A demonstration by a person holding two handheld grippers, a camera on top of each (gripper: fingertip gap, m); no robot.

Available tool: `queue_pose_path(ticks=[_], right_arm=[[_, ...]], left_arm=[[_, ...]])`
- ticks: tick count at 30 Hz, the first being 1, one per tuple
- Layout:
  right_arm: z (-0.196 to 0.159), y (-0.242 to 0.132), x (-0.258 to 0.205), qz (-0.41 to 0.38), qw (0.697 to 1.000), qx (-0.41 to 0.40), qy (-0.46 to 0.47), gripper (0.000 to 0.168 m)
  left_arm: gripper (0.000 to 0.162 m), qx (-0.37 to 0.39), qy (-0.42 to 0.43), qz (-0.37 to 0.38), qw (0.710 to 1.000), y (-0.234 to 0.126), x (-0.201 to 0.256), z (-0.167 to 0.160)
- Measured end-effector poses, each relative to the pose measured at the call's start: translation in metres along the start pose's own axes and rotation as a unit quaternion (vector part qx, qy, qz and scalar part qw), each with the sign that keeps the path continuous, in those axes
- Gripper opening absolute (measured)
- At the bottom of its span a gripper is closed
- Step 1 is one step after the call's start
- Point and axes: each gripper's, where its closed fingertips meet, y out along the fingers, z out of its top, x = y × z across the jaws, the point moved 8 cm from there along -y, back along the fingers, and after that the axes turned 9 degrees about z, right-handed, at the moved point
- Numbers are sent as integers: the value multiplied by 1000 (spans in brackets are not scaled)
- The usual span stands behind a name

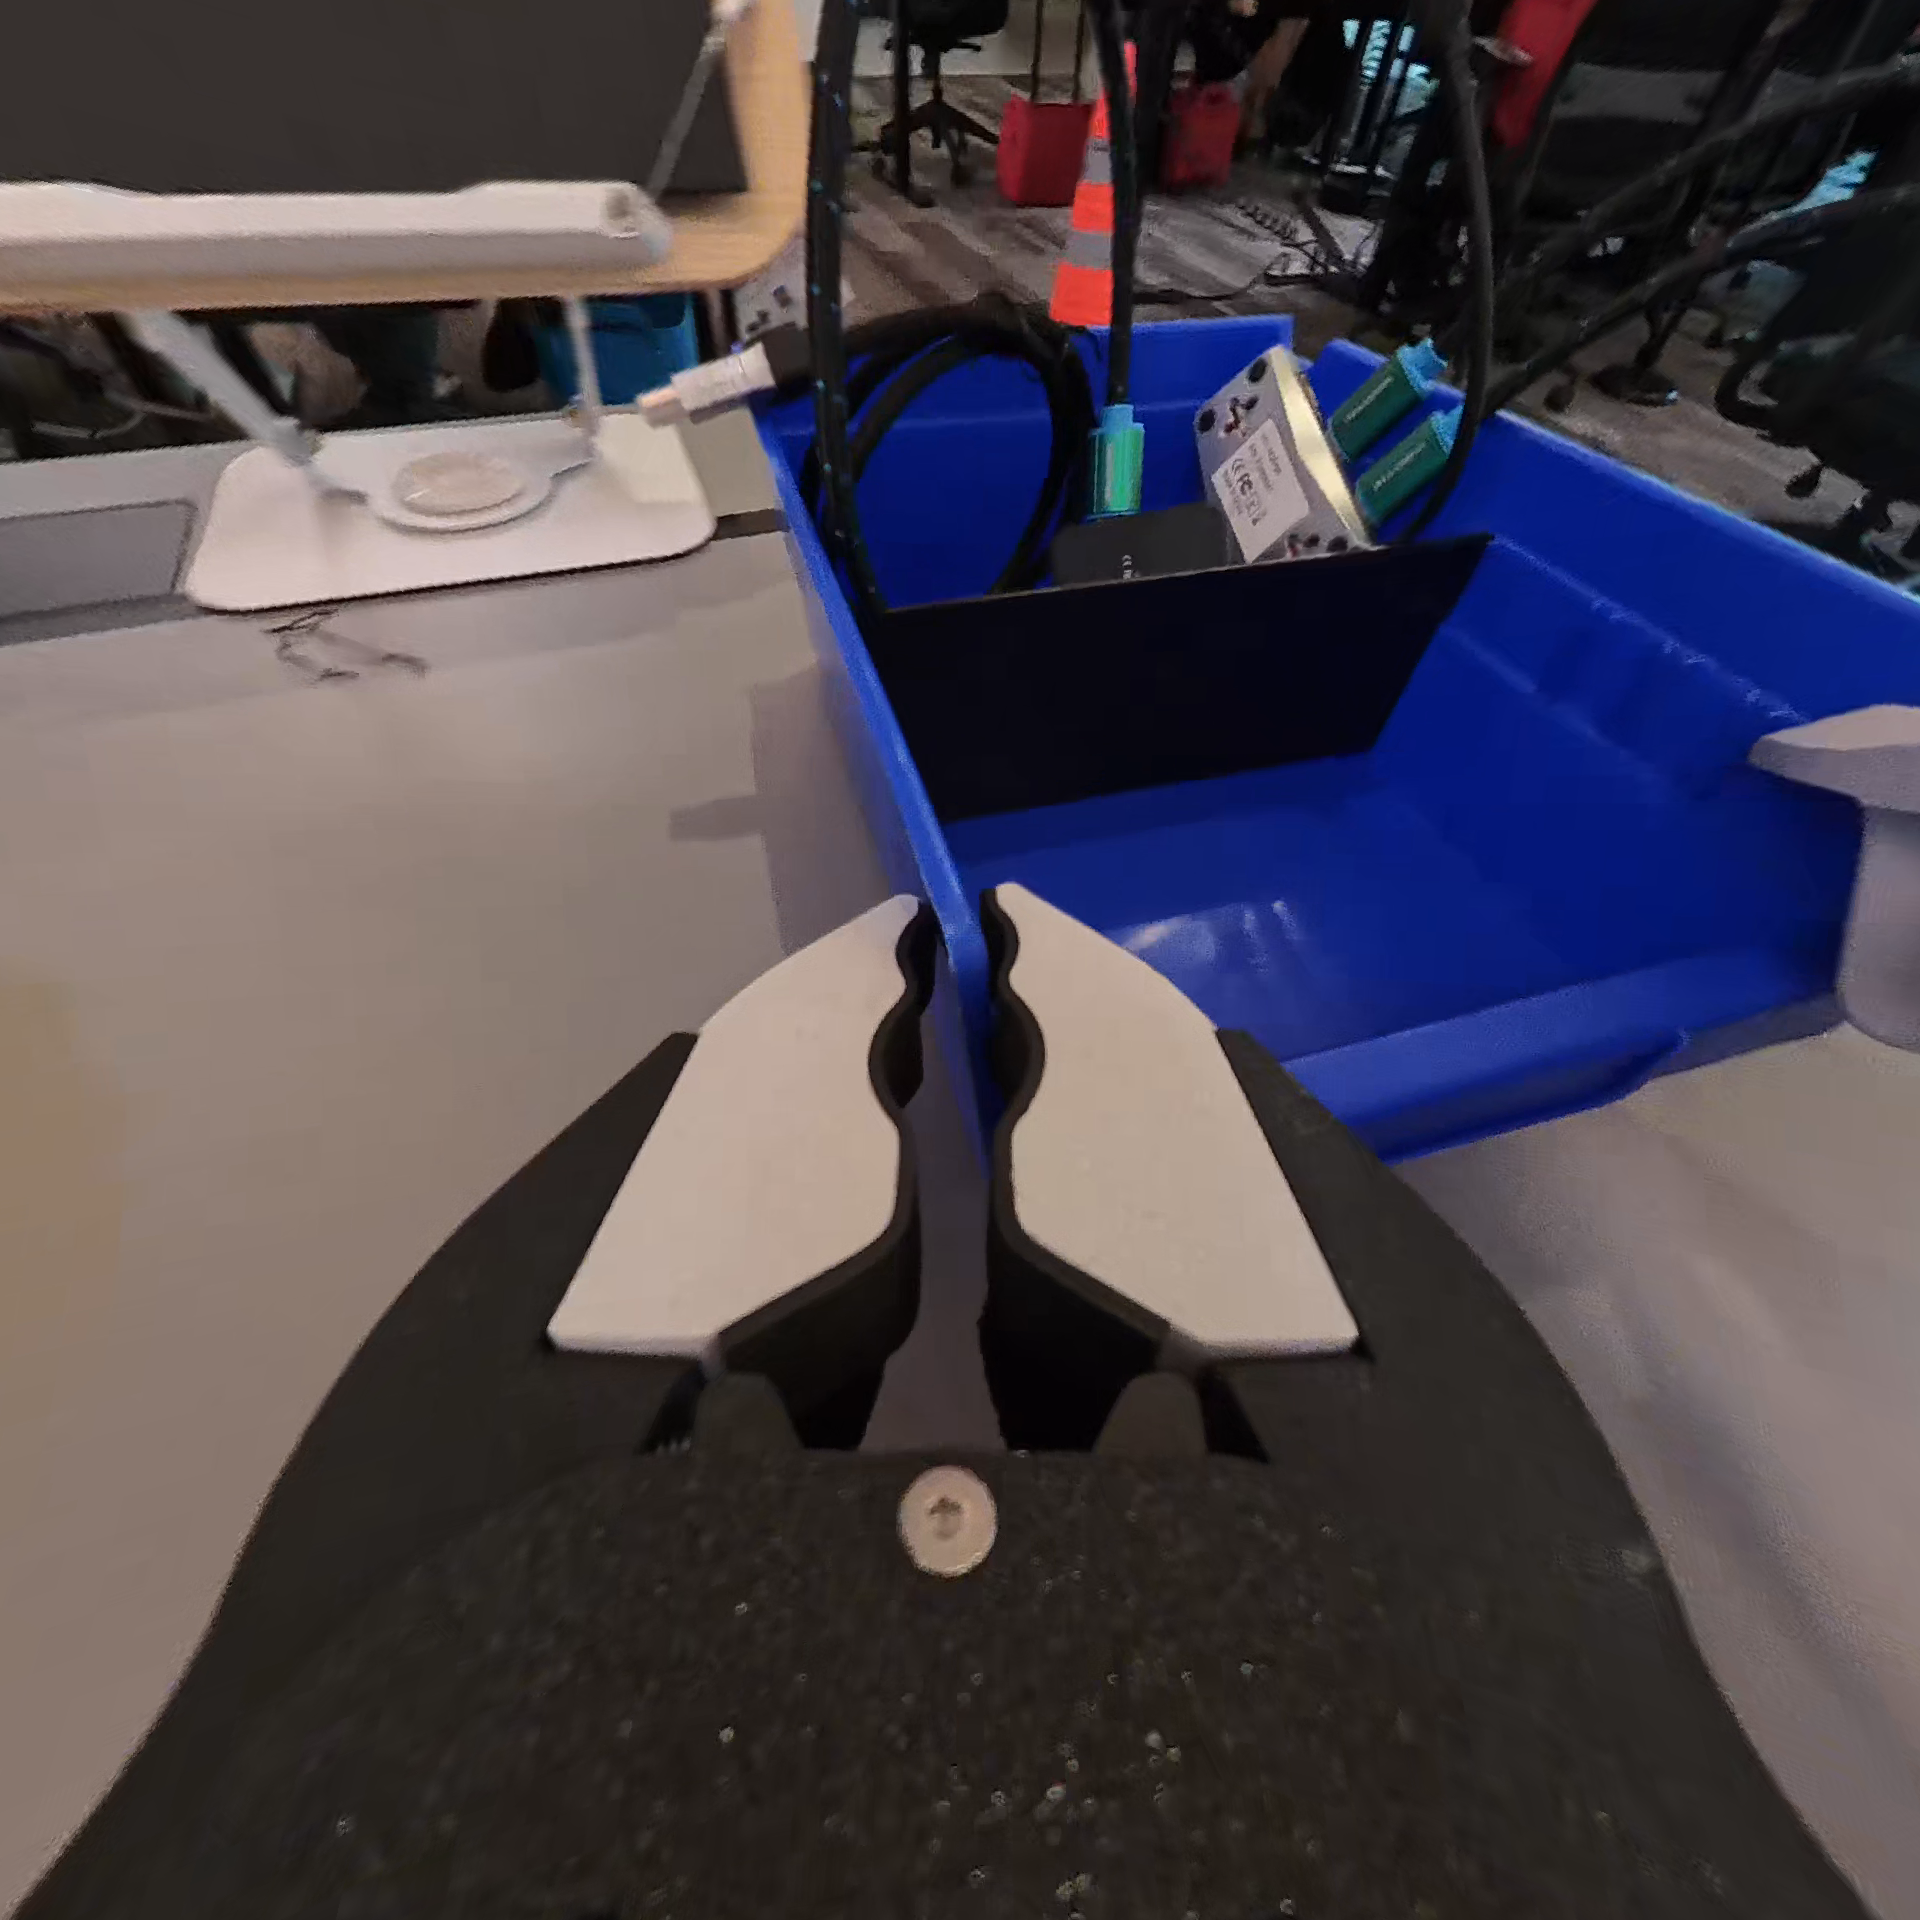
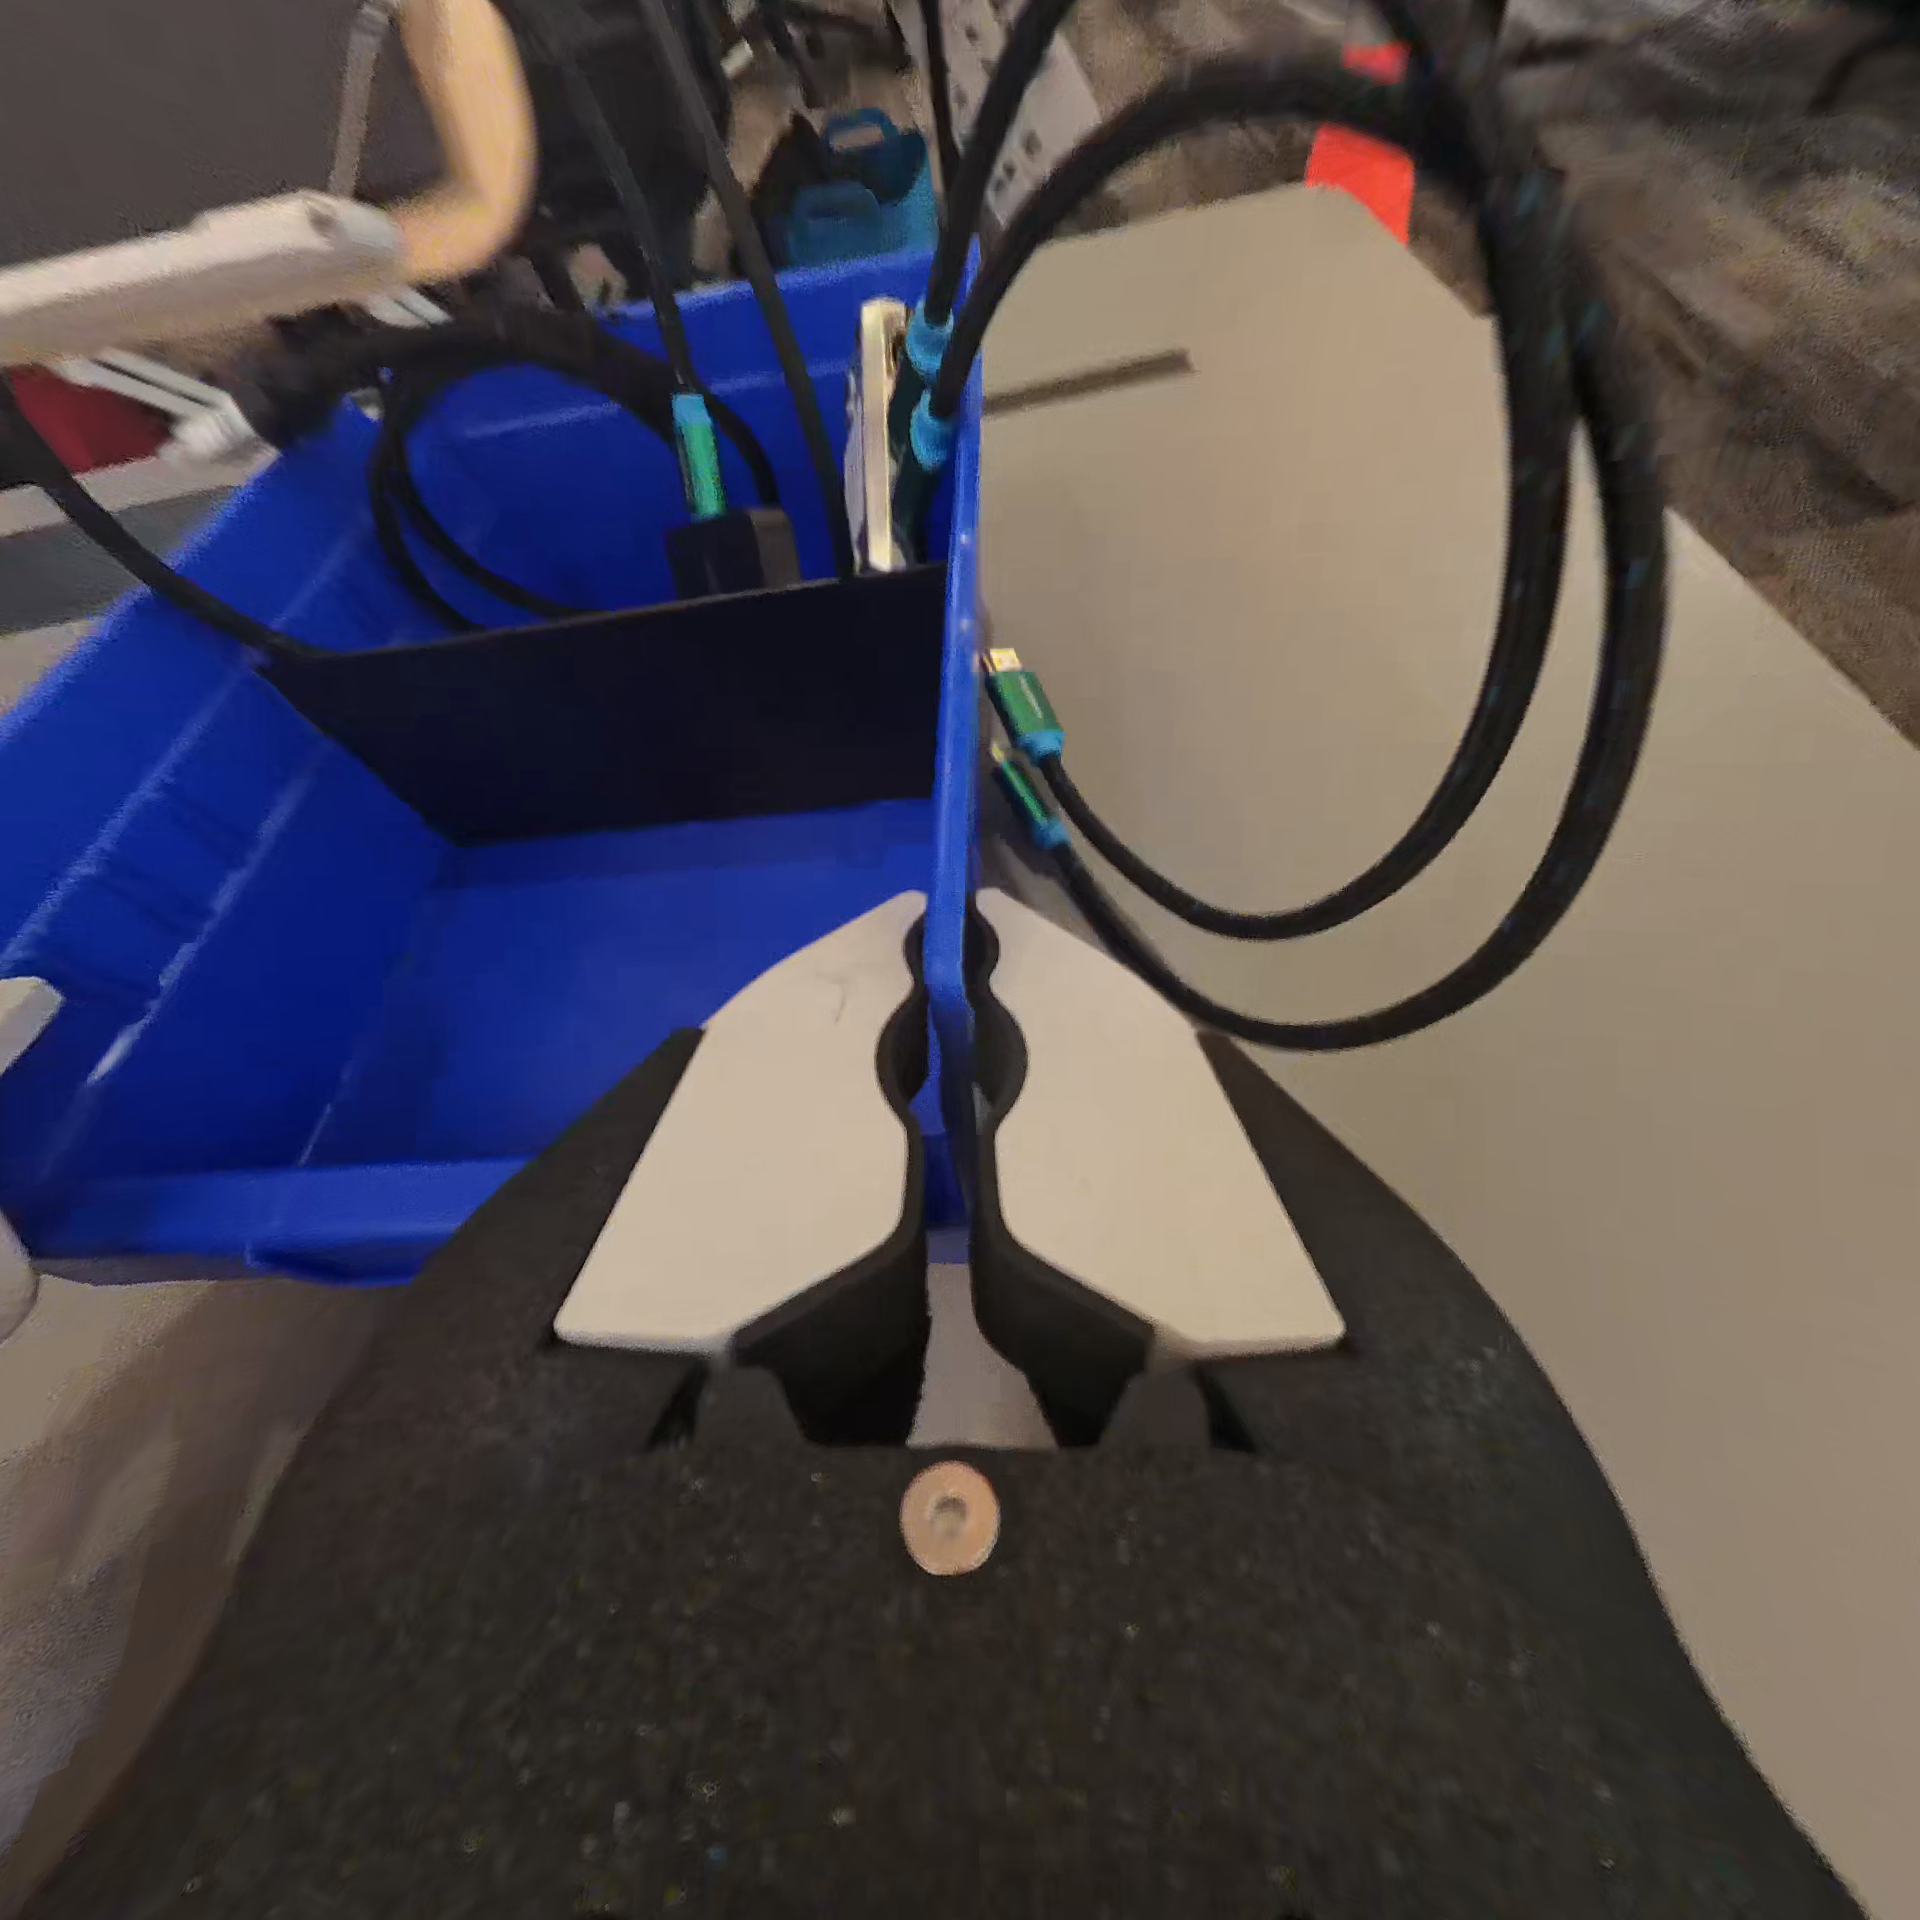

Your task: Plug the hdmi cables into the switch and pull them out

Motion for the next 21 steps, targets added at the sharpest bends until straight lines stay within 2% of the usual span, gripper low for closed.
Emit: queue_pose_path(ticks=[5, 11, 14, 17, 21], right_arm=[[6, 20, -81, 45, 998, 19, -45, 3], [-7, 53, -180, 107, 992, 5, -64, 3], [-25, 70, -203, 117, 991, -4, -70, 3], [-28, 70, -210, 126, 988, 23, -88, 4], [-27, 66, -210, 177, 977, 1, -120, 9]], left_arm=[[5, 18, -9, 83, 996, -27, -76, 2], [4, 1, -23, 157, 987, -52, -167, -10], [4, -21, -19, 180, 983, -46, -191, -27], [6, -26, -22, 155, 987, -45, -199, -34], [39, -29, -15, 98, 995, -71, -199, -31]])
